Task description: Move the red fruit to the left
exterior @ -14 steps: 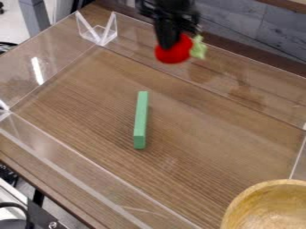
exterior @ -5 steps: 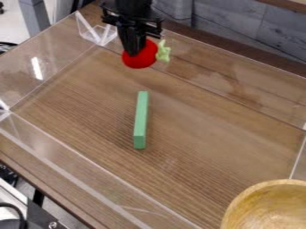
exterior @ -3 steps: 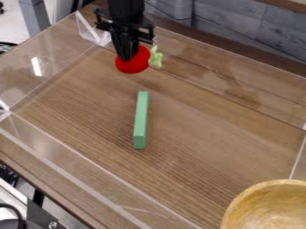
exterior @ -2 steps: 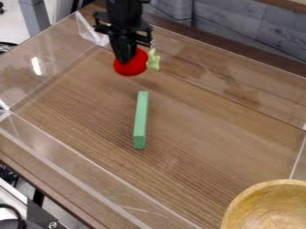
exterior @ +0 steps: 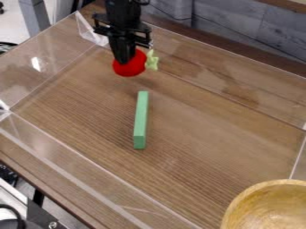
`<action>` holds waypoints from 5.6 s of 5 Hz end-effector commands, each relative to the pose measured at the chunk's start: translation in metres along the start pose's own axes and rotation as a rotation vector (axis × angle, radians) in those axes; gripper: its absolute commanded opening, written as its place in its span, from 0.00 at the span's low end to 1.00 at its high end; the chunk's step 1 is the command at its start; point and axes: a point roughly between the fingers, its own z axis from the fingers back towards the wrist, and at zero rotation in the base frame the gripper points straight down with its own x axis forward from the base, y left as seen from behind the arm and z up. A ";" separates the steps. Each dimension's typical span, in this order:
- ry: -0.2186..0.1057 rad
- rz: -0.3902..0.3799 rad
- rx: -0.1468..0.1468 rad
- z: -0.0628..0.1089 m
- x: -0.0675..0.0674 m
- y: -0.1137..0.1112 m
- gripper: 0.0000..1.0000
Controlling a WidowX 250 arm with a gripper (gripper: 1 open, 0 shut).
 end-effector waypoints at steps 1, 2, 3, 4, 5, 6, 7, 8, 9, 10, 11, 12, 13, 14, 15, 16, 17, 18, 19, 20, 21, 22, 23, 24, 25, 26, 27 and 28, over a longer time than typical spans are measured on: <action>-0.069 0.011 0.017 0.018 0.013 0.007 0.00; -0.079 0.078 0.030 0.025 0.017 0.033 0.00; -0.078 0.139 0.042 0.026 0.020 0.059 0.00; -0.056 0.163 0.046 0.015 0.020 0.070 0.00; -0.035 0.181 0.033 0.008 0.019 0.073 1.00; -0.025 0.198 0.025 0.006 0.017 0.079 1.00; -0.026 0.204 0.027 0.006 0.018 0.081 0.00; -0.022 0.208 0.029 0.004 0.019 0.083 0.00; -0.015 0.224 0.023 0.005 0.017 0.087 1.00; -0.006 0.241 0.016 0.005 0.015 0.091 1.00; -0.005 0.245 0.018 0.004 0.016 0.093 0.00; 0.001 0.249 0.021 0.000 0.018 0.094 0.00; 0.006 0.262 0.011 0.003 0.015 0.097 1.00; 0.013 0.274 0.001 0.005 0.012 0.099 1.00; 0.002 0.279 0.001 0.011 0.014 0.100 1.00; 0.011 0.275 0.002 0.004 0.018 0.098 1.00; 0.023 0.271 0.004 -0.005 0.021 0.096 1.00; 0.033 0.267 0.007 -0.013 0.025 0.093 1.00; 0.043 0.266 0.011 -0.019 0.026 0.092 1.00; 0.049 0.265 0.012 -0.024 0.027 0.091 1.00; 0.055 0.263 0.014 -0.027 0.028 0.090 1.00; 0.068 0.266 0.016 -0.037 0.028 0.089 1.00; 0.081 0.269 0.019 -0.046 0.028 0.088 1.00; 0.095 0.273 0.022 -0.055 0.028 0.087 1.00; 0.108 0.277 0.026 -0.059 0.029 0.086 0.00; 0.105 0.283 0.017 -0.056 0.025 0.086 0.00; 0.088 0.289 -0.009 -0.045 0.012 0.086 0.00; 0.085 0.289 -0.031 -0.038 -0.001 0.086 0.00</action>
